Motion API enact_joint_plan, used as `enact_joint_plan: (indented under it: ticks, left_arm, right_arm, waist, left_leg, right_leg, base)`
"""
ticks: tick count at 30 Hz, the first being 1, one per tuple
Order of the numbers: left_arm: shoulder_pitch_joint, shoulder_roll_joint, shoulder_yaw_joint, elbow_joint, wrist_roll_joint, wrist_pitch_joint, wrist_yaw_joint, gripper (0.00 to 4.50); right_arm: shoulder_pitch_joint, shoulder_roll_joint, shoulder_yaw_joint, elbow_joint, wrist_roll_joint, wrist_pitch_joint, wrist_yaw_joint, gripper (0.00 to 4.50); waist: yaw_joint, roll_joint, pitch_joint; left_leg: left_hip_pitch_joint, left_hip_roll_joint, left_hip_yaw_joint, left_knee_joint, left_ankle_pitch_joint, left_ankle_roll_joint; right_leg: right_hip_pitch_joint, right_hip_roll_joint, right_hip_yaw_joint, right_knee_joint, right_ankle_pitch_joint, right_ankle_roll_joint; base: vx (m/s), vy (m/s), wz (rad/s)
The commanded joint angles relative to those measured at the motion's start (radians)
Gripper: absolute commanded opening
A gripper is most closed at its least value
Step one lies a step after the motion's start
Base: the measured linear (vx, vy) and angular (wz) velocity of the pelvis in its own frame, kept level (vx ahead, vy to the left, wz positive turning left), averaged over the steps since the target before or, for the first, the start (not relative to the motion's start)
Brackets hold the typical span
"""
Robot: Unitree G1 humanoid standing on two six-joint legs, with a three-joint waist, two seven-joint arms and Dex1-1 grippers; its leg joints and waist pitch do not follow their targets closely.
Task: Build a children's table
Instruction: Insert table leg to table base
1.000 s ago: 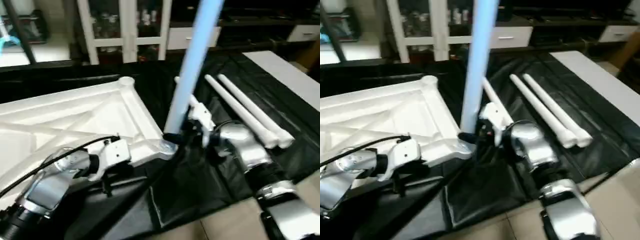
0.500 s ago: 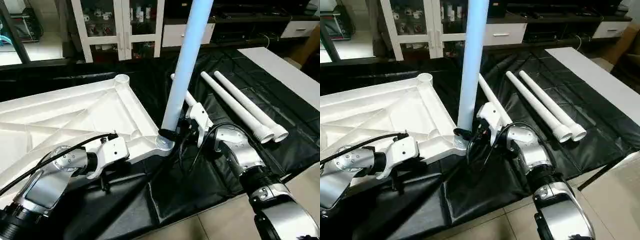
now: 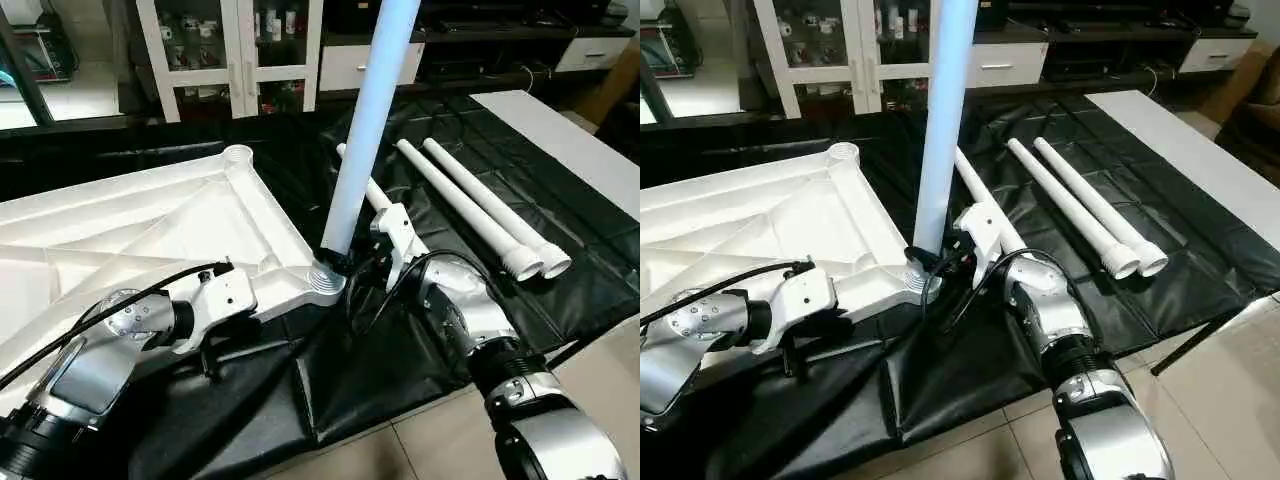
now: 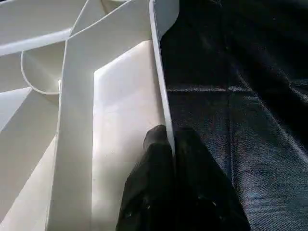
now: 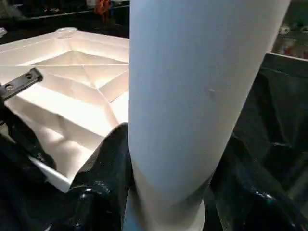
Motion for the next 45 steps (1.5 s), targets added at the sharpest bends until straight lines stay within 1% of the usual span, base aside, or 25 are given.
enact_joint_plan:
  ticks: [1, 5, 7, 8, 9, 10, 11, 12, 14, 16, 17, 19, 20, 21, 22, 23, 26, 30, 33, 34, 35, 36, 37, 40, 45]
  left_arm:
    - [0.001, -0.048, -0.092, -0.059, -0.044, -0.034, -0.067, 0.0]
    - [-0.023, -0.085, -0.085, -0.043, -0.033, -0.008, -0.023, 0.0]
    - [-0.048, -0.115, -0.083, -0.014, -0.008, 0.004, 0.027, 0.0]
    - [-0.071, -0.147, -0.077, 0.011, 0.008, 0.018, 0.073, 0.0]
    - [-0.087, -0.17, -0.073, 0.024, 0.018, 0.029, 0.105, 0.0]
    - [-0.09, -0.175, -0.072, 0.026, 0.02, 0.031, 0.111, 0.0]
    - [-0.115, -0.215, -0.065, 0.044, 0.03, 0.051, 0.157, 0.0]
    - [-0.136, -0.249, -0.059, 0.057, 0.036, 0.064, 0.19, 0.0]
    - [-0.161, -0.292, -0.057, 0.072, 0.049, 0.078, 0.239, 0.0]
    - [-0.182, -0.331, -0.053, 0.089, 0.066, 0.089, 0.29, 0.0]
    - [-0.192, -0.356, -0.044, 0.102, 0.072, 0.094, 0.326, 0.0]
    - [-0.202, -0.382, -0.034, 0.118, 0.079, 0.094, 0.362, 0.0]
    - [-0.204, -0.39, -0.031, 0.125, 0.08, 0.065, 0.374, 0.0]
    - [-0.203, -0.389, -0.033, 0.127, 0.079, 0.045, 0.377, 0.0]
    - [-0.201, -0.389, -0.033, 0.125, 0.077, 0.032, 0.376, 0.0]
    - [-0.2, -0.389, -0.033, 0.124, 0.076, 0.027, 0.376, 0.0]
    - [-0.159, -0.353, -0.031, 0.092, 0.068, -0.061, 0.336, 0.0]
    - [-0.137, -0.321, -0.034, 0.089, 0.077, -0.099, 0.316, 0.0]
    - [-0.113, -0.267, -0.043, 0.08, 0.066, -0.145, 0.251, 0.59]
    - [-0.107, -0.25, -0.043, 0.074, 0.056, -0.154, 0.222, 0.7]
    - [-0.1, -0.234, -0.038, 0.066, 0.042, -0.16, 0.193, 0.78]
    - [-0.1, -0.234, -0.038, 0.066, 0.042, -0.16, 0.193, 0.88]
    - [-0.094, -0.21, -0.03, 0.061, 0.022, -0.175, 0.154, 0.98]
    - [-0.088, -0.191, -0.017, 0.058, 0.003, -0.189, 0.125, 1.24]
    - [-0.081, -0.156, 0.083, 0.032, -0.109, -0.172, 0.06, 1.61]
  right_arm:
    - [0.097, -0.008, 0.035, 0.226, -0.112, 0.135, -0.203, 1.87]
    - [0.073, 0.024, 0.008, 0.235, -0.115, 0.14, -0.313, 1.87]
    - [0.061, 0.038, -0.001, 0.245, -0.125, 0.128, -0.397, 1.87]
    - [0.051, 0.046, -0.006, 0.256, -0.139, 0.111, -0.472, 1.87]
    - [0.046, 0.052, -0.01, 0.261, -0.144, 0.098, -0.513, 1.87]
    - [0.045, 0.053, -0.011, 0.263, -0.145, 0.095, -0.521, 1.87]
    - [0.038, 0.064, -0.012, 0.272, -0.156, 0.076, -0.577, 1.87]
    - [0.033, 0.073, -0.007, 0.279, -0.169, 0.06, -0.619, 1.87]
    - [0.025, 0.082, -0.01, 0.283, -0.185, 0.02, -0.703, 1.87]
    - [0.017, 0.096, -0.027, 0.289, -0.176, -0.008, -0.757, 1.87]
    - [0.013, 0.104, -0.037, 0.289, -0.167, -0.022, -0.77, 1.87]
    - [0.008, 0.115, -0.051, 0.286, -0.157, -0.053, -0.782, 1.87]
    - [0.007, 0.12, -0.058, 0.279, -0.153, -0.077, -0.779, 1.87]
    - [0.006, 0.122, -0.06, 0.275, -0.154, -0.088, -0.778, 1.87]
    - [0.006, 0.123, -0.064, 0.275, -0.156, -0.097, -0.778, 1.87]
    - [0.006, 0.123, -0.066, 0.275, -0.157, -0.102, -0.779, 1.87]
    - [0.003, 0.107, -0.107, 0.245, -0.123, -0.166, -0.756, 1.87]
    - [0.002, 0.096, -0.135, 0.218, -0.098, -0.216, -0.723, 1.87]
    - [-0.004, 0.091, -0.173, 0.176, -0.052, -0.257, -0.659, 1.87]
    - [-0.007, 0.088, -0.182, 0.163, -0.044, -0.271, -0.639, 1.87]
    - [-0.009, 0.086, -0.19, 0.141, -0.03, -0.281, -0.606, 1.87]
    - [-0.009, 0.086, -0.19, 0.141, -0.03, -0.281, -0.606, 1.87]
    - [-0.013, 0.081, -0.199, 0.113, -0.01, -0.296, -0.567, 1.87]
    - [-0.016, 0.074, -0.206, 0.087, 0.007, -0.306, -0.541, 1.87]
    - [-0.046, 0.037, -0.227, 0.022, 0.051, -0.316, -0.48, 1.87]
  waist:
    - [-0.005, 0.03, 0.047]
    - [-0.005, 0.03, 0.047]
    - [-0.002, 0.028, 0.041]
    - [0.003, 0.033, 0.04]
    - [0.013, 0.034, 0.035]
    - [0.026, 0.032, 0.033]
    - [0.026, 0.027, 0.034]
    - [0.029, 0.028, 0.041]
    - [0.031, 0.025, 0.037]
    - [0.035, 0.024, 0.036]
    - [0.037, 0.024, 0.033]
    - [0.037, 0.028, 0.032]
    - [0.046, 0.025, 0.03]
    - [0.048, 0.027, 0.025]
    - [0.048, 0.021, 0.022]
    - [0.048, 0.023, 0.019]
    - [0.049, 0.026, 0.015]
    - [0.048, 0.027, 0.012]
    - [0.05, 0.03, 0.006]
    - [0.053, 0.04, 0.002]
    - [0.054, 0.043, -0.001]
    - [0.053, 0.043, -0.005]
    - [0.054, 0.04, -0.008]
    - [0.056, 0.039, -0.011]
    - [0.065, 0.041, -0.03]
  left_leg:
    - [-0.012, 0.041, -0.03, -0.109, -0.551, -0.027]
    - [-0.012, 0.039, -0.031, -0.11, -0.547, -0.037]
    - [-0.009, 0.04, -0.025, -0.106, -0.499, -0.033]
    - [-0.004, 0.041, -0.012, -0.102, -0.438, -0.038]
    - [0.003, 0.039, 0.002, -0.096, -0.368, -0.045]
    - [0.004, 0.039, 0.015, -0.09, -0.301, -0.043]
    - [0.003, 0.04, 0.023, -0.089, -0.29, -0.037]
    - [0.003, 0.04, 0.03, -0.089, -0.312, -0.033]
    - [-0.009, 0.039, 0.027, -0.089, -0.286, -0.04]
    - [-0.015, 0.037, 0.028, -0.085, -0.24, -0.042]
    - [-0.02, 0.032, 0.031, -0.081, -0.2, -0.035]
    - [-0.021, 0.033, 0.033, -0.08, -0.188, -0.033]
    - [-0.015, 0.029, 0.04, -0.073, -0.13, -0.023]
    - [-0.023, 0.027, 0.036, -0.072, -0.087, -0.02]
    - [-0.027, 0.021, 0.038, -0.064, -0.047, -0.007]
    - [-0.028, 0.021, 0.038, -0.063, -0.032, -0.001]
    - [-0.026, 0.02, 0.042, -0.059, -0.047, 0.028]
    - [-0.027, 0.024, 0.044, -0.056, -0.037, 0.06]
    - [-0.029, 0.023, 0.043, -0.05, 0.001, 0.09]
    - [-0.024, 0.026, 0.044, -0.047, 0.045, 0.1]
    - [-0.019, 0.027, 0.046, -0.045, 0.065, 0.1]
    - [-0.018, 0.023, 0.048, -0.037, 0.127, 0.104]
    - [-0.022, 0.018, 0.046, -0.031, 0.189, 0.109]
    - [-0.021, 0.015, 0.049, -0.026, 0.203, 0.109]
    - [-0.023, 0.01, 0.052, -0.012, 0.228, 0.111]
  right_leg:
    - [-0.041, -0.075, 0.045, -0.105, -0.493, -0.079]
    - [-0.041, -0.075, 0.045, -0.104, -0.5, -0.075]
    - [-0.04, -0.074, 0.047, -0.102, -0.437, -0.09]
    - [-0.042, -0.069, 0.049, -0.1, -0.348, -0.112]
    - [-0.04, -0.064, 0.048, -0.094, -0.249, -0.139]
    - [-0.033, -0.061, 0.046, -0.087, -0.158, -0.156]
    - [-0.034, -0.057, 0.044, -0.085, -0.143, -0.161]
    - [-0.04, -0.059, 0.045, -0.09, -0.198, -0.155]
    - [-0.03, -0.065, 0.047, -0.086, -0.21, -0.14]
    - [-0.023, -0.064, 0.047, -0.08, -0.164, -0.131]
    - [-0.016, -0.061, 0.048, -0.073, -0.094, -0.133]
    - [-0.015, -0.061, 0.049, -0.071, -0.068, -0.139]
    - [-0.01, -0.056, 0.047, -0.063, 0.045, -0.153]
    - [0.006, -0.056, 0.045, -0.053, 0.127, -0.161]
    - [0.013, -0.052, 0.046, -0.046, 0.217, -0.162]
    - [0.015, -0.052, 0.046, -0.043, 0.248, -0.164]
    - [0.017, -0.055, 0.048, -0.044, 0.26, -0.176]
    - [0.019, -0.056, 0.049, -0.039, 0.261, -0.202]
    - [0.027, -0.057, 0.052, -0.031, 0.315, -0.223]
    - [0.025, -0.055, 0.051, -0.022, 0.39, -0.243]
    - [0.023, -0.051, 0.049, -0.019, 0.422, -0.252]
    - [0.025, -0.043, 0.046, -0.007, 0.515, -0.259]
    - [0.03, -0.04, 0.044, 0.003, 0.596, -0.265]
    - [0.032, -0.039, 0.045, 0.008, 0.643, -0.271]
    - [0.04, -0.036, 0.046, 0.024, 0.722, -0.274]
  base:
    - [0.0, 0.0, 0.0]
    - [0.0, 0.0, 0.0]
    - [0.0, 0.0, 0.0]
    - [0.0, 0.0, 0.0]
    - [0.01, -0.001, 0.18]
    - [0.007, -0.005, 0.23]
    - [0.007, -0.005, 0.23]
    - [0.022, -0.006, 0.19]
    - [0.0, 0.0, 0.0]
    - [0.0, 0.0, 0.0]
    - [0.0, 0.0, 0.0]
    - [0.0, 0.0, 0.0]
    - [0.0, 0.0, 0.0]
    - [0.0, 0.0, 0.0]
    - [0.0, 0.0, 0.0]
    - [0.0, 0.0, 0.0]
    - [0.0, 0.0, 0.0]
    - [0.0, 0.0, 0.0]
    - [0.0, 0.0, 0.0]
    - [0.0, 0.0, 0.0]
    - [0.0, 0.0, 0.0]
    - [0.0, 0.0, 0.0]
    - [0.0, 0.0, 0.0]
    - [0.0, 0.0, 0.0]
    - [0.0, 0.0, 0.0]
